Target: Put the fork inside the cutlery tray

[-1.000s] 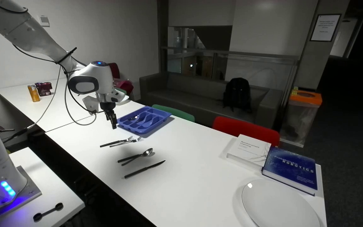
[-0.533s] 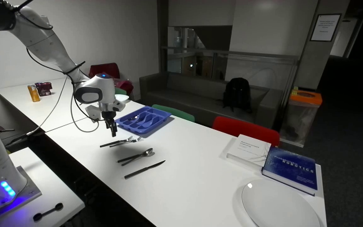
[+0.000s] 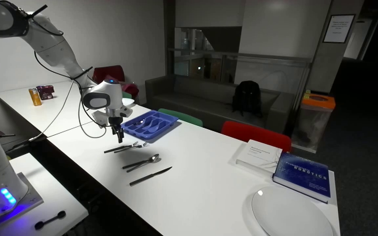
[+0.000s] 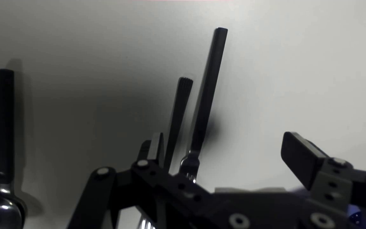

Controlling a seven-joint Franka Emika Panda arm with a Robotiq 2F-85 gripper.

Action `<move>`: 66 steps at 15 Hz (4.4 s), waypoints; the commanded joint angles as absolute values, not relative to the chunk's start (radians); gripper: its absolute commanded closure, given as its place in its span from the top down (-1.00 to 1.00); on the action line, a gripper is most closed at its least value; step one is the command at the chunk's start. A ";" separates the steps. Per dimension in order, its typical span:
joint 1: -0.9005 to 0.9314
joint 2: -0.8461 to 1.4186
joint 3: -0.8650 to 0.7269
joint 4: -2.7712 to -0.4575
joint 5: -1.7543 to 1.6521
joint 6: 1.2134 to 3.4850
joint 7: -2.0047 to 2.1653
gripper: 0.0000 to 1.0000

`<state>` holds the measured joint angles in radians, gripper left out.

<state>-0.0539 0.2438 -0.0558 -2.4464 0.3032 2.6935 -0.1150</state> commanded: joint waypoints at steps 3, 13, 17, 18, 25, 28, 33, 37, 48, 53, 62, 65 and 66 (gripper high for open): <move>-0.061 0.281 -0.034 -2.435 0.278 2.715 -0.049 1.00; -0.048 0.370 -0.030 -2.402 0.277 2.877 0.074 1.00; -0.036 0.423 -0.041 -2.366 0.249 2.867 0.126 1.00; -0.034 0.430 -0.040 -2.361 0.247 2.866 0.134 1.00; 0.023 0.461 -0.064 -2.333 0.200 2.852 0.219 1.00; 0.037 0.468 -0.071 -2.330 0.191 2.849 0.239 1.00; 0.033 0.477 -0.069 -2.324 0.191 2.840 0.241 1.00; 0.033 0.485 -0.069 -2.316 0.190 2.832 0.239 1.00; 0.040 0.504 -0.073 -2.290 0.178 2.825 0.241 -0.15; 0.046 0.500 -0.077 -2.288 0.172 2.826 0.246 -0.87; 0.140 0.449 -0.155 -2.332 0.094 2.784 0.337 -0.90; 0.228 0.390 -0.220 -2.369 -0.005 2.698 0.439 -0.90; 0.249 0.372 -0.230 -2.371 -0.038 2.656 0.468 -0.90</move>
<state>0.1713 0.4683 -0.1744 -2.3124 0.0488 2.7502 0.3788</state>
